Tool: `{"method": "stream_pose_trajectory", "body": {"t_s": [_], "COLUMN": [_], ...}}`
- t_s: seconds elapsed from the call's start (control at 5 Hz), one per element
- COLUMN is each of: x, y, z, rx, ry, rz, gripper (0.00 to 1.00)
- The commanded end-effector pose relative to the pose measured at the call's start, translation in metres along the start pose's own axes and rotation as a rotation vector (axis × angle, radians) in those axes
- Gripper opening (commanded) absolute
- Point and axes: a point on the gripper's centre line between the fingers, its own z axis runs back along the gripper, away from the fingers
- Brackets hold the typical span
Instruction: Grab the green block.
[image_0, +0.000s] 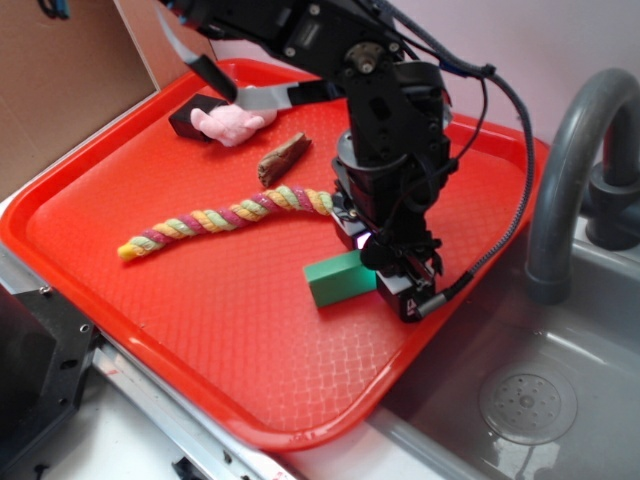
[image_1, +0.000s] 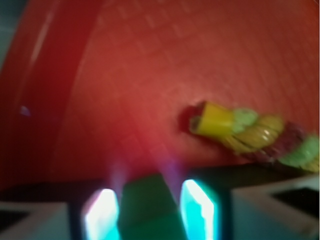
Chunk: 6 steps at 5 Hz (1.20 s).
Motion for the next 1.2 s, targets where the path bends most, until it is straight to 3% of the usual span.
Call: {"method": "stream_pose_trajectory", "body": {"t_s": [0.0, 0.2, 0.4, 0.6, 0.8, 1.0], "x": [0.001, -0.008, -0.026, -0.074, -0.096, -0.105], "y": [0.020, 0.054, 0.086, 0.107, 0.130, 0.135], "z": [0.006, 0.054, 0.098, 0.144, 0.190, 0.190], "rx": [-0.021, -0.048, -0.116, -0.184, -0.172, -0.190], "ry": [0.004, -0.025, -0.098, -0.150, -0.164, -0.182], "rz": [0.027, 0.151, 0.237, 0.408, 0.519, 0.599], "gripper": [0.00, 0.00, 0.00, 0.00, 0.00, 0.00]}}
